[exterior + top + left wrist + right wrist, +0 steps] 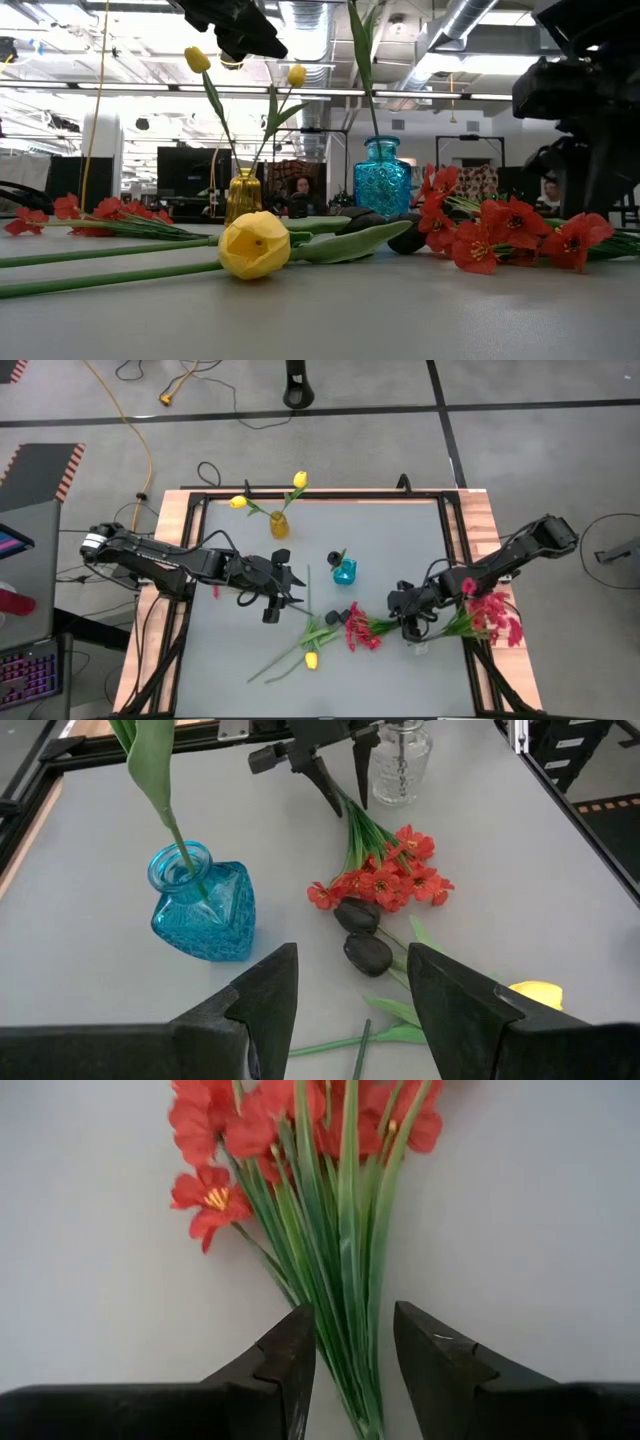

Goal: Sort flowers into vase by color
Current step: Put the right red flowers into the transparent vase

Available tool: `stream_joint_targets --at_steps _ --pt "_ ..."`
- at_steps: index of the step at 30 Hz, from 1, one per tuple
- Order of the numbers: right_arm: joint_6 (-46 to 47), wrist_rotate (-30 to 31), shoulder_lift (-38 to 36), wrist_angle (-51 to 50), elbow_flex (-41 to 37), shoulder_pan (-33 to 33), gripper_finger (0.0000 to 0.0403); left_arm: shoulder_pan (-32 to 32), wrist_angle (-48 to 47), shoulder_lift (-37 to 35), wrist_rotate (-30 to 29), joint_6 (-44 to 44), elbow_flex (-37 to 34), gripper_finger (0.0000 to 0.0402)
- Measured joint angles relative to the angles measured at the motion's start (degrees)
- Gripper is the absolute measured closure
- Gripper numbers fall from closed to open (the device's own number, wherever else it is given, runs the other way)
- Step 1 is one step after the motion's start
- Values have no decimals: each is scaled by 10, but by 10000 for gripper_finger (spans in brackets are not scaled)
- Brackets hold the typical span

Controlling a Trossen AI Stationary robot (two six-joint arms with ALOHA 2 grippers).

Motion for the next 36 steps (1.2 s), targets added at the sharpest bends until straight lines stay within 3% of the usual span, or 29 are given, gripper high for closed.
stream_joint_targets --at_steps 13,29,36 --pt "-18 3 -1 4 22 -10 239 0 0 0 0 0 0 223" --pt "-92 3 3 43 22 -104 239 0 0 0 0 -2 0 223" --pt "-92 -21 4 70 22 -92 239 0 0 0 0 -2 0 223"
